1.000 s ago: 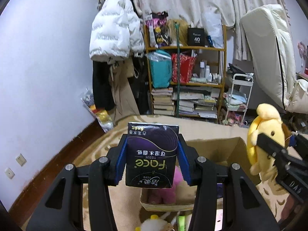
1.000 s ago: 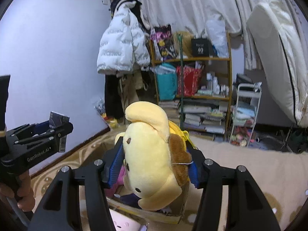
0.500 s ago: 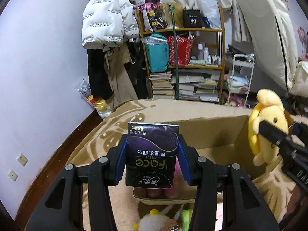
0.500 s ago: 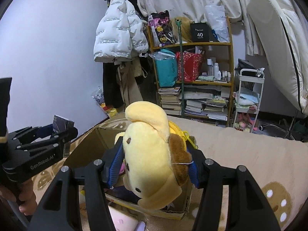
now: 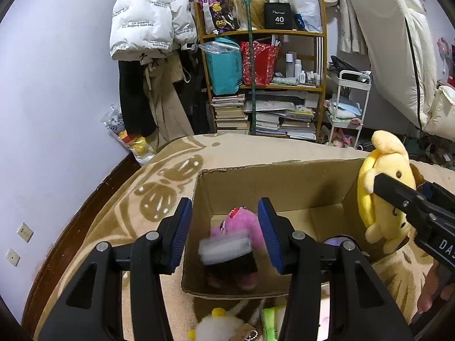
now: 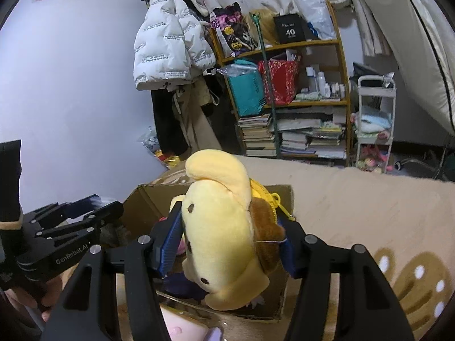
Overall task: Organize soft objects
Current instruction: 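Open left tool to drop tissue pack while right tool drops yellow dog, then withdraw both tools toward the marshmallow plush and white toy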
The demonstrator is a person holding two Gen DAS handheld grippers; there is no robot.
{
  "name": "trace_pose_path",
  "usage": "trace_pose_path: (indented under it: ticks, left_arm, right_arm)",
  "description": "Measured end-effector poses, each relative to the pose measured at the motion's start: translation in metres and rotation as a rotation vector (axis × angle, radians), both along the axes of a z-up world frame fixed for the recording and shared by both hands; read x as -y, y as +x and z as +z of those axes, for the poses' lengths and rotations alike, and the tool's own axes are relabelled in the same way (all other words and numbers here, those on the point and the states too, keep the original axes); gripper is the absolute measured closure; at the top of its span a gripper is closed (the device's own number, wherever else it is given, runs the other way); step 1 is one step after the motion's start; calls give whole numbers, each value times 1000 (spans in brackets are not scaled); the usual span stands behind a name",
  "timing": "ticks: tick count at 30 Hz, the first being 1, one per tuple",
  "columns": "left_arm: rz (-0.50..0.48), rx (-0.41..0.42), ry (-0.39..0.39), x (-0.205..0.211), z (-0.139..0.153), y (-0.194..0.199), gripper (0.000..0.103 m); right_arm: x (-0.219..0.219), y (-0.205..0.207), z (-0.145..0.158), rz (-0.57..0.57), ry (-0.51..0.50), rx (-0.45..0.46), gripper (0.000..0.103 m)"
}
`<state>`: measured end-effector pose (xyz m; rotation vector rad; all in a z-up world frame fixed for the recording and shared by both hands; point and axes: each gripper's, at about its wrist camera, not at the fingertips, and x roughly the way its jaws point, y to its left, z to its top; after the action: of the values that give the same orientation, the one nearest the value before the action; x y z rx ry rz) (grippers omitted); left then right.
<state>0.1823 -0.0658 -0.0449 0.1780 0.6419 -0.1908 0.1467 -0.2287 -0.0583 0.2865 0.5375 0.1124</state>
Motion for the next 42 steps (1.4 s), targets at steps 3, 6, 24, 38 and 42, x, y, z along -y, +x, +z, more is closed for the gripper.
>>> trace_pose_path:
  ticks: [3, 6, 24, 38, 42]
  left_arm:
    - [0, -6, -3, 0, 0, 0, 56]
    - [6, -12, -4, 0, 0, 0, 50]
    - [70, -25, -10, -17, 6, -9, 5]
    - [95, -70, 4, -42, 20, -44, 4]
    - [117, -89, -1, -52, 24, -51, 4]
  right_arm:
    - [0, 0, -2, 5, 6, -3, 38]
    - [-2, 1, -3, 16, 23, -7, 36]
    - [3, -9, 5, -21, 37, 4, 9]
    - [-3, -45, 20, -35, -9, 19, 0]
    - [-8, -57, 24, -35, -30, 10, 0]
